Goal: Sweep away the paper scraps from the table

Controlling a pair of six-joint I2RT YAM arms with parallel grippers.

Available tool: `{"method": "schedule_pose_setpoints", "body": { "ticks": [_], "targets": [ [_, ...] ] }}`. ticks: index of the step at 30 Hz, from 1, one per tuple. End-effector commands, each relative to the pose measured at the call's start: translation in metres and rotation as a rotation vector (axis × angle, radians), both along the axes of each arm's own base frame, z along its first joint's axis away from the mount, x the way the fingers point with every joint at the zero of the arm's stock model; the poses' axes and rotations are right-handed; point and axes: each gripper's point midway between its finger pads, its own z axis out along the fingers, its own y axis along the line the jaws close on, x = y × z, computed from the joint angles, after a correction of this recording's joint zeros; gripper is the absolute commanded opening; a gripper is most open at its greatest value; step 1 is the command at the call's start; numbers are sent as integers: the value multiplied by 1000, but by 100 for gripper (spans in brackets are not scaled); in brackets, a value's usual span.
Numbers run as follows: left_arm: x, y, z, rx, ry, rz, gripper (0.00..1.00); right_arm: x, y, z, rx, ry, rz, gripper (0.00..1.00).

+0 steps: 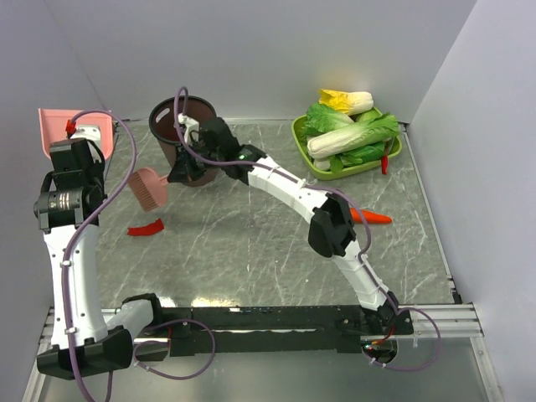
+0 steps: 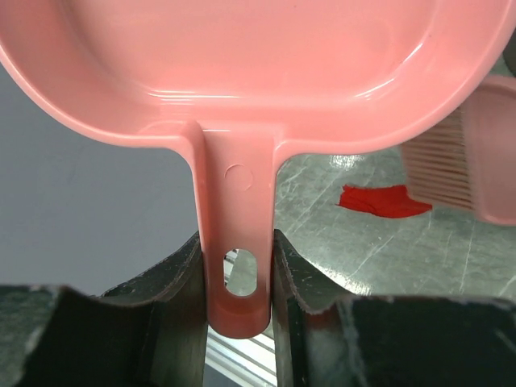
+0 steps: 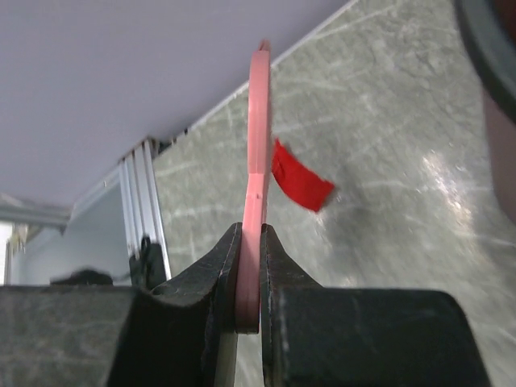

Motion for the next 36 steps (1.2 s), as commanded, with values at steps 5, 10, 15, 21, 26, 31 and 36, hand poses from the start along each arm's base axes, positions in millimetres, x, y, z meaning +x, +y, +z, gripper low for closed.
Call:
{"method": "schedule_pose_setpoints", "body": {
  "ticks": [5, 10, 15, 21, 26, 31, 36],
  "targets": [
    [-8, -3, 4, -35, -22, 6, 1, 17, 27, 11, 79, -22, -167, 0],
    [-3, -5, 1, -47, -11, -7, 1, 6, 22, -37, -38, -1, -138, 0],
    [2, -8, -3, -70, -7, -23, 1, 1, 16, -72, -125, 20, -150, 0],
    [3, -11, -5, -75, -6, -43, 1, -9, 14, -93, -178, 42, -131, 0],
    [1, -13, -9, -74, -1, -59, 1, -15, -1, -113, -256, 57, -142, 0],
    [1, -21, -24, -70, 23, -134, 1, -16, -43, -105, -321, 28, -151, 0],
    [5, -32, -56, -74, 100, -254, 1, -20, -119, -127, -449, 44, -206, 0]
  ]
}}
